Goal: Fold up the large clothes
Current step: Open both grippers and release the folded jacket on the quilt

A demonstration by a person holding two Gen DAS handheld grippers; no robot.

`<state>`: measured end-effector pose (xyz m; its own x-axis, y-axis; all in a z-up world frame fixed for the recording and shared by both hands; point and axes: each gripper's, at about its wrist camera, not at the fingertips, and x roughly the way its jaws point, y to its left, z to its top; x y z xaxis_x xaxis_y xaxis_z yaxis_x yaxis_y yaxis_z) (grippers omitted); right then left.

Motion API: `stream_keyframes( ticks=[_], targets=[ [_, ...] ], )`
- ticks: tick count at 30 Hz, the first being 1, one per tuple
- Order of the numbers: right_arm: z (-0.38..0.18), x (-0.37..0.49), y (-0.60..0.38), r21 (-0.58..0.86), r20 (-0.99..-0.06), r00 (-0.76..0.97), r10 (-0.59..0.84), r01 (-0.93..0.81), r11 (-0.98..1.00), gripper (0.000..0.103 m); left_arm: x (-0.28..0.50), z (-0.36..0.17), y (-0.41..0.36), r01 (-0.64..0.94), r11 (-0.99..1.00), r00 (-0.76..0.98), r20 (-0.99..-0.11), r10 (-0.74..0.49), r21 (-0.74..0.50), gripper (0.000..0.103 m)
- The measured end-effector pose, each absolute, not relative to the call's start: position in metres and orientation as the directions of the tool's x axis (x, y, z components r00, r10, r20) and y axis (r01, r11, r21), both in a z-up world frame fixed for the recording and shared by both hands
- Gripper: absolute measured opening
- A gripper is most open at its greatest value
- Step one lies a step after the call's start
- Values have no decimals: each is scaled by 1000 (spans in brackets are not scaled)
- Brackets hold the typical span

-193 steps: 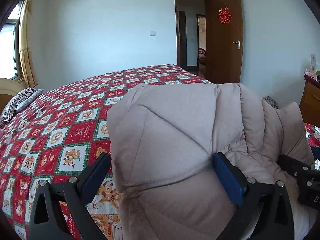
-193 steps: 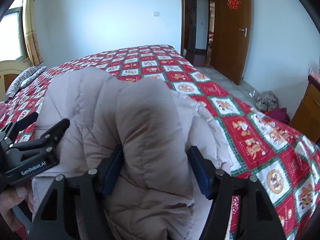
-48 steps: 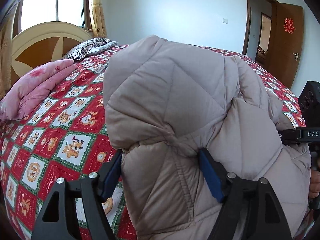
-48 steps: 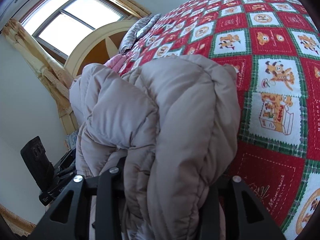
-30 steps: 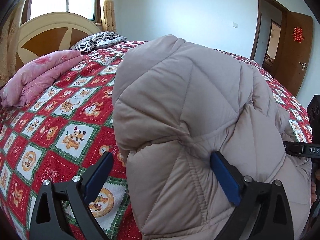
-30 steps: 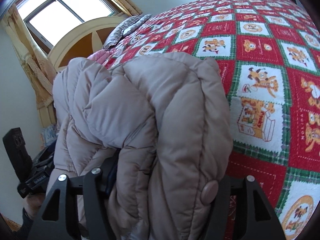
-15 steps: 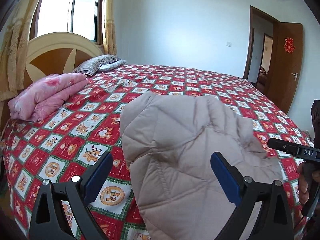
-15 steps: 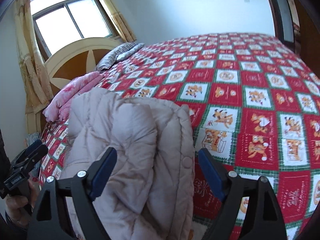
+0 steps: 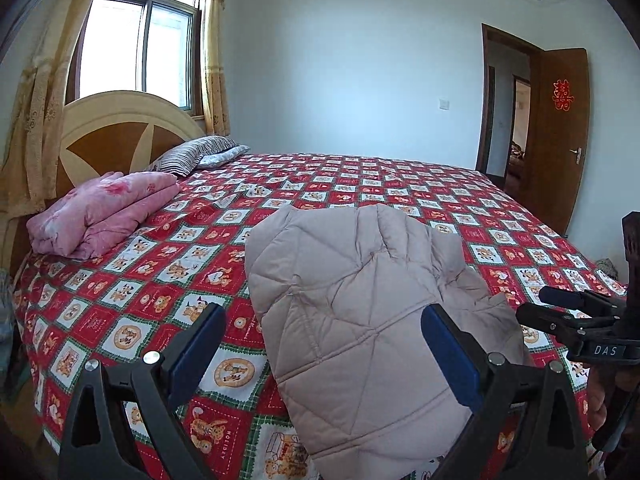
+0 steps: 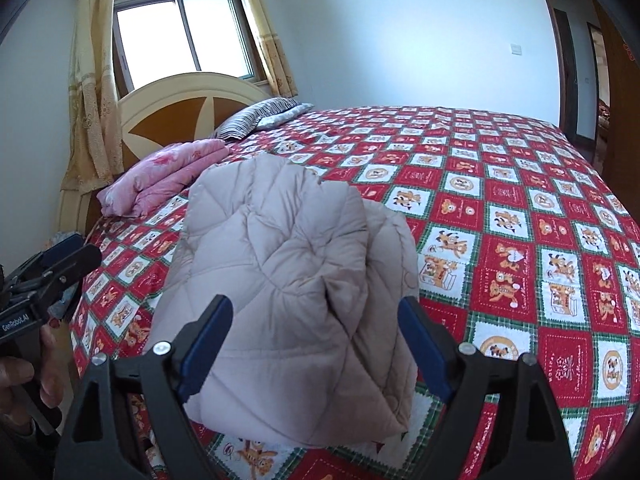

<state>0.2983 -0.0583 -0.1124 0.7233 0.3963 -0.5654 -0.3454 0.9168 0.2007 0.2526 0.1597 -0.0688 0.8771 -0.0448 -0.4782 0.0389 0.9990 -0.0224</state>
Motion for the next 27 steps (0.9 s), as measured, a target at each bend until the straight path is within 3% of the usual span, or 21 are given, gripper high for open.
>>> stream_keyframes(
  ticks=[27],
  targets=[
    [-110,278,-56,194,-542,738,403,-356,914,87,248,-77,155,42,998,876,-479,-56,-39,98]
  ],
)
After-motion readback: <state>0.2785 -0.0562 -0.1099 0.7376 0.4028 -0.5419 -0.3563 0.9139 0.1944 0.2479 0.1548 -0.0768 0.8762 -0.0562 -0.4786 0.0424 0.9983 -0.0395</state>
